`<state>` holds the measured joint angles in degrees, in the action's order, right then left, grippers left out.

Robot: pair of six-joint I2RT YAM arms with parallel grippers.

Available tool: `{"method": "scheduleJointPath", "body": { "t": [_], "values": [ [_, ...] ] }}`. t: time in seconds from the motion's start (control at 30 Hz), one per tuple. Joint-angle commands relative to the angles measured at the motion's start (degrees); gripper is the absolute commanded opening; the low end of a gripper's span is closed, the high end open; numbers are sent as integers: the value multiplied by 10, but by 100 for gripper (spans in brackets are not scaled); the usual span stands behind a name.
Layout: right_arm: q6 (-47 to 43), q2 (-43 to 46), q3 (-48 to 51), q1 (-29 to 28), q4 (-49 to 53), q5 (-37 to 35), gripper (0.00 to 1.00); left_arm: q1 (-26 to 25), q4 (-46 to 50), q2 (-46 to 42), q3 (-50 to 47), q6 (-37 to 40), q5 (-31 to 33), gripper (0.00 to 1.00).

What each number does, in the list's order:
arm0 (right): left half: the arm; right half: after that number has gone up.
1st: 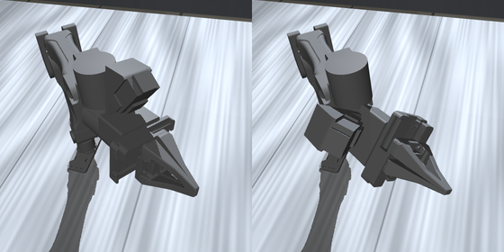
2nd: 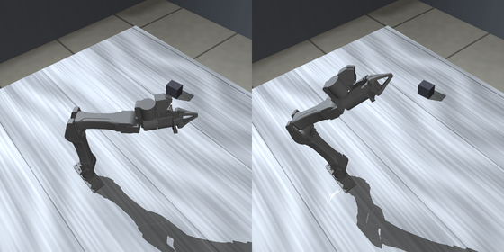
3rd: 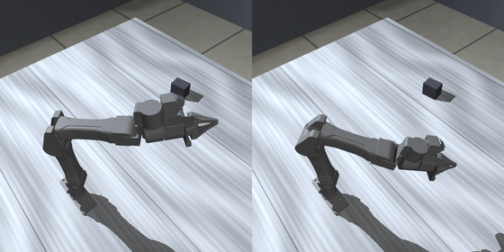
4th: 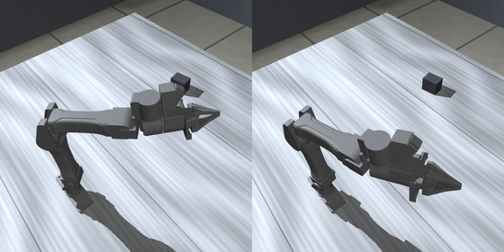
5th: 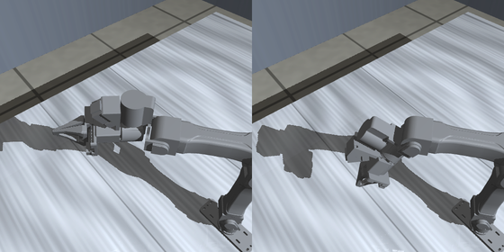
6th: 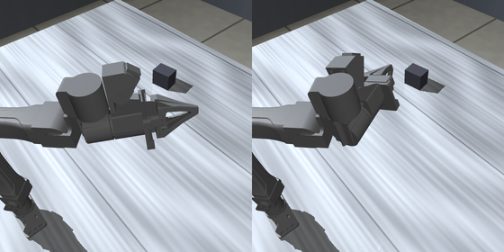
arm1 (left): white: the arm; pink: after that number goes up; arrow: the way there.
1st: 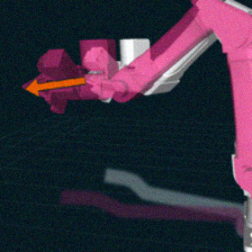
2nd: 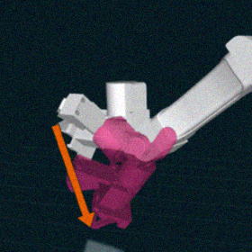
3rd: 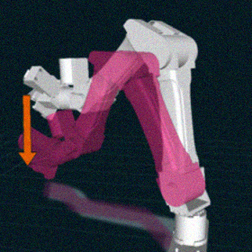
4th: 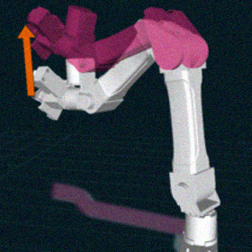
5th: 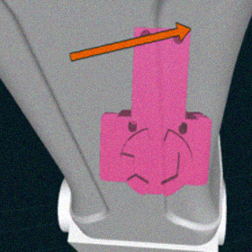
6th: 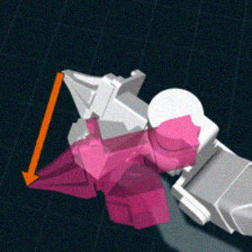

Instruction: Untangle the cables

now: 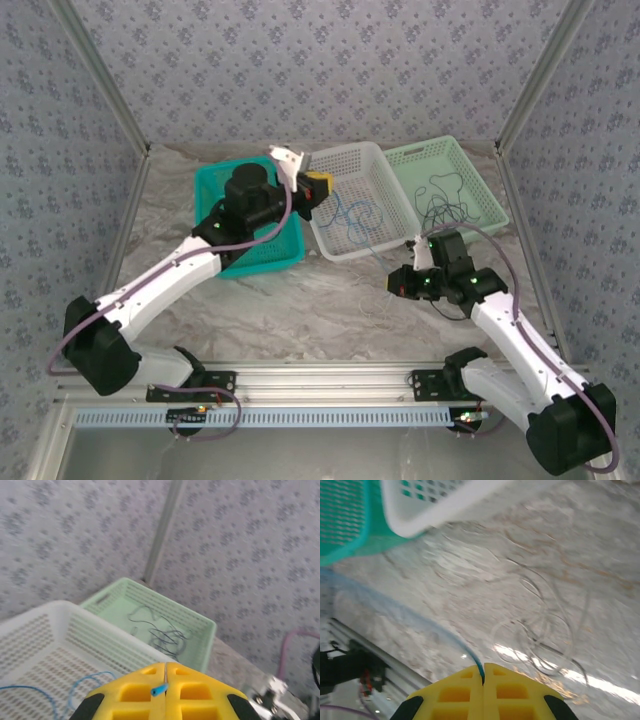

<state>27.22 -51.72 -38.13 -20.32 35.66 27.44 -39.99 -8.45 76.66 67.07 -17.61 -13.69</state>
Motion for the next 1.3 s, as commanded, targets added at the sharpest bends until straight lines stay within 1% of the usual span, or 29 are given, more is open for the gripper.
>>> {"method": "scheduleJointPath", "body": {
  "t": [0.0,0.13,0.27,0.37,0.57,0.8,0.83,0.87,0.93,0.97,1.0,1.03,1.07,1.1,1.13,1.17,1.2,1.27],
  "values": [
    [-40,-7,-25,-15,73,-79,0,14,11,-11,30,1,53,0],
    [-46,-13,-34,-22,77,-86,0,37,13,6,41,-18,63,0],
    [-34,-14,-56,-23,48,-85,0,41,12,33,61,-21,52,0],
    [-35,-41,-90,-14,22,-92,0,45,10,62,81,-18,43,1],
    [-78,-184,-189,16,6,-101,0,72,10,157,144,-19,17,3],
    [-110,-347,-297,64,-10,-121,0,108,7,338,268,-47,-30,3],
    [-112,-369,-327,67,-23,-118,0,111,15,363,290,-50,-36,3],
    [-115,-390,-345,68,-19,-116,0,112,25,381,308,-50,-38,3],
    [-122,-437,-383,68,-3,-121,0,112,59,421,353,-46,-38,6],
    [-124,-455,-397,68,6,-123,1,112,73,435,370,-45,-39,10],
    [-127,-471,-410,68,11,-126,4,112,92,450,389,-42,-38,17],
    [-128,-480,-417,67,11,-130,10,112,114,464,407,-41,-36,35],
    [-127,-483,-418,67,8,-135,19,112,134,473,423,-38,-36,45],
    [-127,-483,-419,67,5,-139,26,111,158,483,441,-33,-37,51],
    [-125,-479,-418,68,4,-144,36,110,173,485,443,-28,-37,59],
    [-124,-476,-417,68,5,-149,46,108,177,483,444,-23,-34,69],
    [-123,-470,-415,68,6,-155,53,105,178,475,441,-19,-24,80],
    [-122,-457,-410,70,6,-162,55,99,169,456,425,-9,-15,97]
  ]
}}
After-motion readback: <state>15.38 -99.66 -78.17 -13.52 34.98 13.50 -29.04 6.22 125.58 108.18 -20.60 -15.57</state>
